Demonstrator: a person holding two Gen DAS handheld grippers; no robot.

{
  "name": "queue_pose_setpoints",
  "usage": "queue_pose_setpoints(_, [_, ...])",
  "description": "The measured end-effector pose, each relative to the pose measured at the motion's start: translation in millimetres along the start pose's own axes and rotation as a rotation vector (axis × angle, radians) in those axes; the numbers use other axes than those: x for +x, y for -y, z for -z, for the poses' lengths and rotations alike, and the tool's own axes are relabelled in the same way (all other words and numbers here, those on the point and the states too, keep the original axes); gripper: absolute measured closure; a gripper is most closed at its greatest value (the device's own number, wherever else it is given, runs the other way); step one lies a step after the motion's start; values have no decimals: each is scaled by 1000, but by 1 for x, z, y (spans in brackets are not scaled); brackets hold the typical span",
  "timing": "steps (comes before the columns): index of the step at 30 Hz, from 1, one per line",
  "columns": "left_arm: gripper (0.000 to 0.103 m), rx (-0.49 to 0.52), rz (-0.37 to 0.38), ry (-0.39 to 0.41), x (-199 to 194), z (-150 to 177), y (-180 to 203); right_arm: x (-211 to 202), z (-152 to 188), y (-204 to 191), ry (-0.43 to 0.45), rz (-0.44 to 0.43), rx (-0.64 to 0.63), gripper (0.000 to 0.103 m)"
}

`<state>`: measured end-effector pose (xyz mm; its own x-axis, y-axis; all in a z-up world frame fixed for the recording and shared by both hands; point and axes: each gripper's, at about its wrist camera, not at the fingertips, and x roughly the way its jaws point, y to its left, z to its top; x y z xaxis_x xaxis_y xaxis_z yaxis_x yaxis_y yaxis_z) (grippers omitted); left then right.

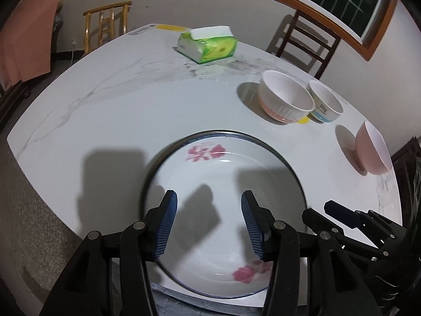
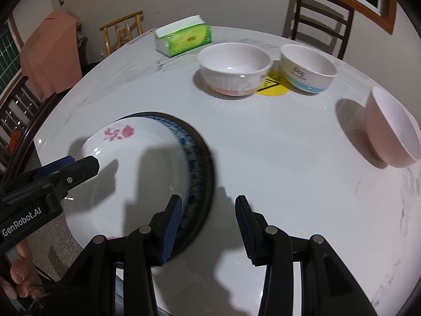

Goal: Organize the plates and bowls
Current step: 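Lift the left tool off the plates and move toward the pink-rimmed bowl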

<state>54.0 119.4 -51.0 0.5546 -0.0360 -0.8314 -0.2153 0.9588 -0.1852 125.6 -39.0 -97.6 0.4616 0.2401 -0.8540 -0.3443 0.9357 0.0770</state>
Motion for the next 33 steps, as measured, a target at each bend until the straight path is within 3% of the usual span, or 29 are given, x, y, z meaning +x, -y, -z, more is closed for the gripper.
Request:
queue_pose_setpoints(20, [52,227,64,-61,20,6,142,-40,44,141,52,94,225,60])
queue_pose_setpoints(27, [49,296,80,-77,33,6,195,-64,55,205,121,95,363,60])
queue_pose_setpoints(33, [48,311,119,-71,39,-10,229,-83,45,247,187,120,426,60])
